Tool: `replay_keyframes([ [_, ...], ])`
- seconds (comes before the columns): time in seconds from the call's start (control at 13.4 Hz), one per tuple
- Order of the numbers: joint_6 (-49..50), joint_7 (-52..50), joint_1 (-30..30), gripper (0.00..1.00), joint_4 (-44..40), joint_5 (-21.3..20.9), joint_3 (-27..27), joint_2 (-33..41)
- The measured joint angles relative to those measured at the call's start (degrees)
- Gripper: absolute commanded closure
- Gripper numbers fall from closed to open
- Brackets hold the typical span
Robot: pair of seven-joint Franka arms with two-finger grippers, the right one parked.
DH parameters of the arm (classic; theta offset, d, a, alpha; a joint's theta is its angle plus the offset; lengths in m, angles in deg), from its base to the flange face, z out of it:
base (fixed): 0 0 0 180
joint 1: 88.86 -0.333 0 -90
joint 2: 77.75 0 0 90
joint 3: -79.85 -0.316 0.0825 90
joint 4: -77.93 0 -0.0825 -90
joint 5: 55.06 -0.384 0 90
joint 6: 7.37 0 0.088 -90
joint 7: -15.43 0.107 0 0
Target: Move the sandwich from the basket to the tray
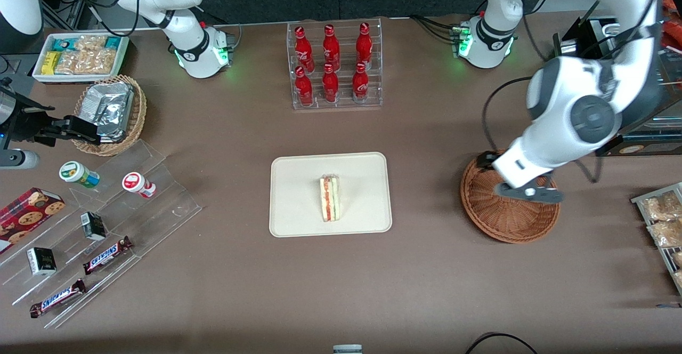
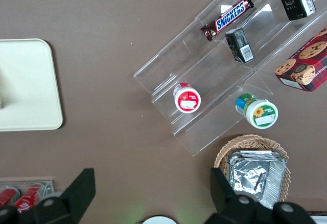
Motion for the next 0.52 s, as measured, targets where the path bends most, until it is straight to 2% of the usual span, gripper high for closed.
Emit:
replay_keyframes([
  [0.3, 1.65, 0.60, -4.18, 0.00, 2.45, -0.23, 0.00, 7.49],
  [0.52, 3.78, 0.63, -4.66, 0.00, 2.64, -0.23, 0.04, 11.86],
])
